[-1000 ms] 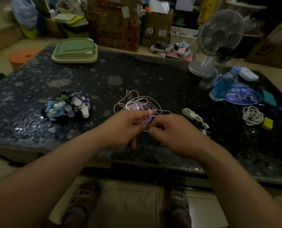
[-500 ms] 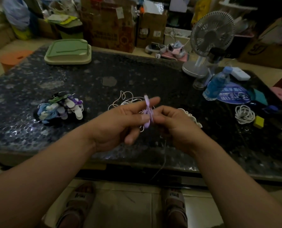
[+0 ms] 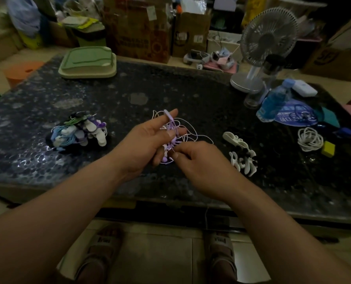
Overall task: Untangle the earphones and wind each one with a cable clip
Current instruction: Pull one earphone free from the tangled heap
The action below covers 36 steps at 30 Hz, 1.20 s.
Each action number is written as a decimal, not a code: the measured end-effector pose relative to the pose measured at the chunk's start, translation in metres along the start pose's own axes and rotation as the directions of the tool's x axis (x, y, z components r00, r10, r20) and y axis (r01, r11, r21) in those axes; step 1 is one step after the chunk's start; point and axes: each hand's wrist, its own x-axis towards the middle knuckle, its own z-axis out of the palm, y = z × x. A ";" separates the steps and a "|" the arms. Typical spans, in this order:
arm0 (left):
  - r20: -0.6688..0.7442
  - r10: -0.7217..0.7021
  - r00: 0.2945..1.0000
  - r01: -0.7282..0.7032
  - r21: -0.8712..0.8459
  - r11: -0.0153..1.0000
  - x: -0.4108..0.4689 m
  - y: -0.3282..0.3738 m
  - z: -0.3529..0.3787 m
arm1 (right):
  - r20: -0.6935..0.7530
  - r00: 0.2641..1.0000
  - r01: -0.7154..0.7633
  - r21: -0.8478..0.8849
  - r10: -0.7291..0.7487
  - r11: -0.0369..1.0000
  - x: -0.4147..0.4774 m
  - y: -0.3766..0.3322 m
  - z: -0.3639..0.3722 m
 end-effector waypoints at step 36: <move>-0.017 0.060 0.998 -0.058 0.102 0.993 0.006 -0.008 0.010 | -0.005 0.997 -0.074 0.266 0.078 0.961 0.002 0.011 -0.001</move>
